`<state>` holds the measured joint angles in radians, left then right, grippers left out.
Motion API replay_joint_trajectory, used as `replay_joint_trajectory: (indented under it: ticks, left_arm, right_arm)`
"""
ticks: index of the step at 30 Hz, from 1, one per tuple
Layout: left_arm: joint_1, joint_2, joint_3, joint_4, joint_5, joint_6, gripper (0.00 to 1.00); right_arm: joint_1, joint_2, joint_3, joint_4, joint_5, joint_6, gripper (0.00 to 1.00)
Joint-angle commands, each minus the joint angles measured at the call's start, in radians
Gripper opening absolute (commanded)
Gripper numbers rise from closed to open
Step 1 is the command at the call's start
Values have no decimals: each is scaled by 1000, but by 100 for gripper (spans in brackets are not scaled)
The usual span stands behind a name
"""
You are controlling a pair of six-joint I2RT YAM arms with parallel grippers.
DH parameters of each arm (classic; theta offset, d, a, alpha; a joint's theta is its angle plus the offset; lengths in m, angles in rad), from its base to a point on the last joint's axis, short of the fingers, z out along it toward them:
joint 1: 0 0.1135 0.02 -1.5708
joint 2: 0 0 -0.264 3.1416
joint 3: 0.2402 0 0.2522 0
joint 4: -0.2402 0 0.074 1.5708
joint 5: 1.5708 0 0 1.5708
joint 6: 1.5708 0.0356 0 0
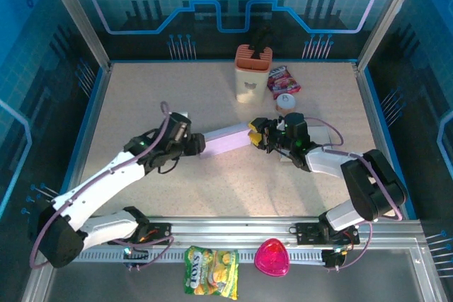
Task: Fold the paper box
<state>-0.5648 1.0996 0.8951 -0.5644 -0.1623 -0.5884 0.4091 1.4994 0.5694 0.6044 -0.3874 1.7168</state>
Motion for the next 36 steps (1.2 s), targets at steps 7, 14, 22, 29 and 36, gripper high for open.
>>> replay_joint_trajectory:
  ticks: [7,14,22,29,36]
  left_arm:
    - [154,40,-40,130,274,-79,58]
    - [188,59,-98,198,308,-103,54]
    - [217,63,-130,254,334,-120,48]
    - [220,51,-184,292,340,-138,28]
    - [220,49,-227,309,346,-130,29]
  right_arm:
    - [-4,46,-29,-55,12,-4,43]
    - [-4,48,-25,-60,12,-8,41]
    - [-5,48,-33,-57,12,-10,40]
    - [-5,42,-35,-61,16,-12,40]
    - [-4,49,-32,-75,15,-25,40]
